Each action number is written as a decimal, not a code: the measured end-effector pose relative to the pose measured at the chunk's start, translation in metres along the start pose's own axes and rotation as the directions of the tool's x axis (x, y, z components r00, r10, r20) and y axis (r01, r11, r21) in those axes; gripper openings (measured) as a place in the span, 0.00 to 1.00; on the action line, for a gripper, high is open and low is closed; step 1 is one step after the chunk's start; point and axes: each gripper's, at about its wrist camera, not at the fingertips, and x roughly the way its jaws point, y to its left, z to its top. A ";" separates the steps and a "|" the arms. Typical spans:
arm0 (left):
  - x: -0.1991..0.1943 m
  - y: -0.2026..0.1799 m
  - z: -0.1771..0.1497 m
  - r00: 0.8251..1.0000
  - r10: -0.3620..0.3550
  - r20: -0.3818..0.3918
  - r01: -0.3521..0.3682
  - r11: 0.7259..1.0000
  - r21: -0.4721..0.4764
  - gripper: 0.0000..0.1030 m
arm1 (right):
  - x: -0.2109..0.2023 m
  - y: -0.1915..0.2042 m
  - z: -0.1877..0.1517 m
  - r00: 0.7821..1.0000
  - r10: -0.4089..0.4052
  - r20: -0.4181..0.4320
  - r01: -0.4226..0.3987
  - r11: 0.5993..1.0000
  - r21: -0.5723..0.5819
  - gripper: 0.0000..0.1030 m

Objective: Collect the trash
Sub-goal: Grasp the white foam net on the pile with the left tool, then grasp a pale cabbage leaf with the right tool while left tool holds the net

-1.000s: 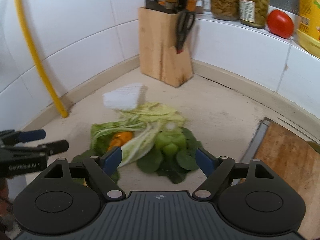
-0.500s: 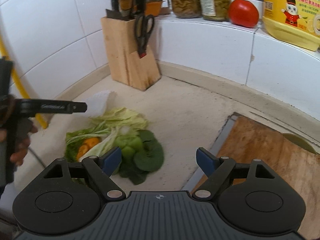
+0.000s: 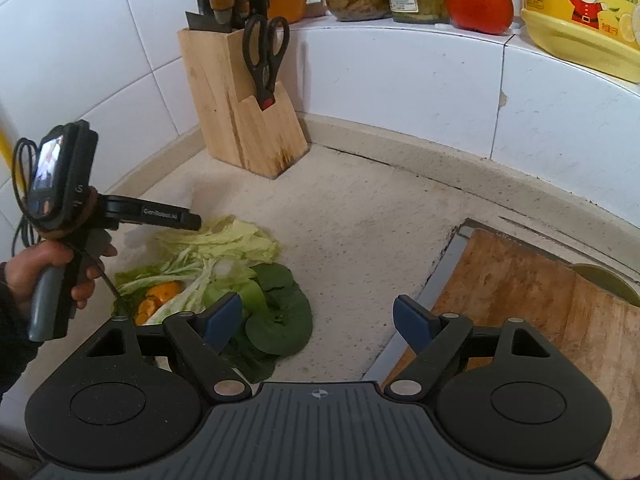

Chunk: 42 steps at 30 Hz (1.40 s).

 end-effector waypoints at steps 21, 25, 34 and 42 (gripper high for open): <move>-0.112 0.076 -0.087 0.991 -0.122 0.056 0.130 0.978 -0.166 0.17 | 0.002 0.037 0.011 0.992 0.120 -0.036 -0.122 0.991 -0.060 0.84; -0.122 0.077 -0.105 0.991 -0.119 0.067 0.129 0.977 -0.171 0.17 | 0.006 0.045 0.005 0.973 0.220 -0.073 -0.218 0.976 0.026 0.84; -0.129 0.081 -0.126 0.985 -0.151 0.080 0.165 0.961 -0.222 0.17 | 0.043 0.066 -0.011 0.911 0.386 -0.142 -0.335 0.896 0.291 0.71; -0.125 0.073 -0.126 0.988 -0.122 0.096 0.139 0.969 -0.203 0.16 | 0.095 0.061 -0.015 0.907 0.398 -0.137 -0.292 0.830 0.476 0.56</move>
